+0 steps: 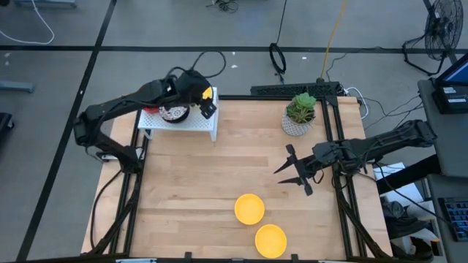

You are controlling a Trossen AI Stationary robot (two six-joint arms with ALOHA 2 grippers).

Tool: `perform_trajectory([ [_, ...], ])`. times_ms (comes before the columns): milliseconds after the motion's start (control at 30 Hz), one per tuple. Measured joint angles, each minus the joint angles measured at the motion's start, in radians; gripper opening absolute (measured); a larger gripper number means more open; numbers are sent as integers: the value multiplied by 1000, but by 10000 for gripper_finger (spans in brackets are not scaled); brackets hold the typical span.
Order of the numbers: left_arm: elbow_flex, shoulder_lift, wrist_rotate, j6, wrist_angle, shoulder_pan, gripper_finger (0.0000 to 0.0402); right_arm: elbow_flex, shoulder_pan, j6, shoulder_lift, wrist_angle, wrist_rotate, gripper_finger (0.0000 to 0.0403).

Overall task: Pick & Place Mini bowls
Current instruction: Stack the yellow bowl on top of the yellow bowl on the shelf

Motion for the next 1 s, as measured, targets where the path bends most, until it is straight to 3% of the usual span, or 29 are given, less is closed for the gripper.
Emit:
perform_trajectory([
  [167,0,-13,185,-82,-7,-90,255,0,5,78,102,-3,36,155],
  [233,0,-4,214,-99,-7,-144,255,0,17,85,154,-4,61,155],
  [433,0,61,217,-168,-11,-333,255,0,75,117,281,-5,75,155],
  [633,-1,196,200,-275,-4,-492,255,0,122,136,317,-11,109,155],
  [1000,-2,441,220,-388,119,-619,255,0,141,250,316,-11,109,155],
])
